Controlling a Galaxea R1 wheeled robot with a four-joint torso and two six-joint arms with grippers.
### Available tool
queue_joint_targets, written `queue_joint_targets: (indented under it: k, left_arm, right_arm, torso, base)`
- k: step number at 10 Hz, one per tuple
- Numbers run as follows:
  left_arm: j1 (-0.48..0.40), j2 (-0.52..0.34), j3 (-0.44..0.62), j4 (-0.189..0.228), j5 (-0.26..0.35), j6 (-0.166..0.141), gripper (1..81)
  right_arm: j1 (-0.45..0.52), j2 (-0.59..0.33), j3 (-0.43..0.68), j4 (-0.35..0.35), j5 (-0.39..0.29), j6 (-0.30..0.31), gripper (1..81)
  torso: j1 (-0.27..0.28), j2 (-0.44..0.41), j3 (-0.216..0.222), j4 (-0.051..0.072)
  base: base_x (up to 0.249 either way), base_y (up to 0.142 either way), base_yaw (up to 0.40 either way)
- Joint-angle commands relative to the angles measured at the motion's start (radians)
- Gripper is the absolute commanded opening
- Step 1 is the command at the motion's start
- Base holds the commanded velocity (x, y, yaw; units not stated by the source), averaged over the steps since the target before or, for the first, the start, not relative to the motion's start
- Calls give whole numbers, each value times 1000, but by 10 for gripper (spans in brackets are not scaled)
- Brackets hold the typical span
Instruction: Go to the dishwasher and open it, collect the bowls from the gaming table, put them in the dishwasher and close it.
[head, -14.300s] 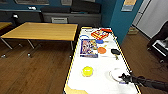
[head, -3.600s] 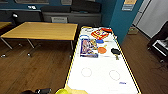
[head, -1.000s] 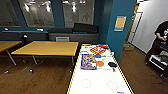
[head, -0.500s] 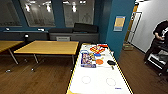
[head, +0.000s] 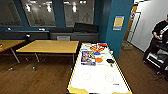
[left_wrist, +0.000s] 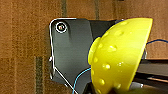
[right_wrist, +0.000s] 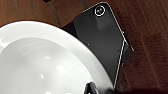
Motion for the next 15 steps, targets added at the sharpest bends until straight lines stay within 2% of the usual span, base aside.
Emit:
queue_joint_targets:
  k: [1,4,12,15]
  left_arm:
    - [-25,-21,-24,15,15,2,10]
    - [-24,11,-109,14,-8,-1,10]
    - [-4,72,-216,18,-17,2,10]
    - [-2,77,-218,18,-28,2,10]
  right_arm:
    - [26,-36,-16,-22,-71,-5,10]
    - [23,-30,-46,-19,-74,-5,10]
    - [23,21,-101,-33,-86,-6,10]
    - [22,23,-105,-33,-89,-6,10]
  torso:
    - [0,0,0,0]
    - [0,0,0,0]
    - [0,0,0,0]
    - [0,0,0,0]
  base:
    - [-122,0,0]
    - [-130,0,0]
    - [-148,0,0]
    - [-165,0,0]
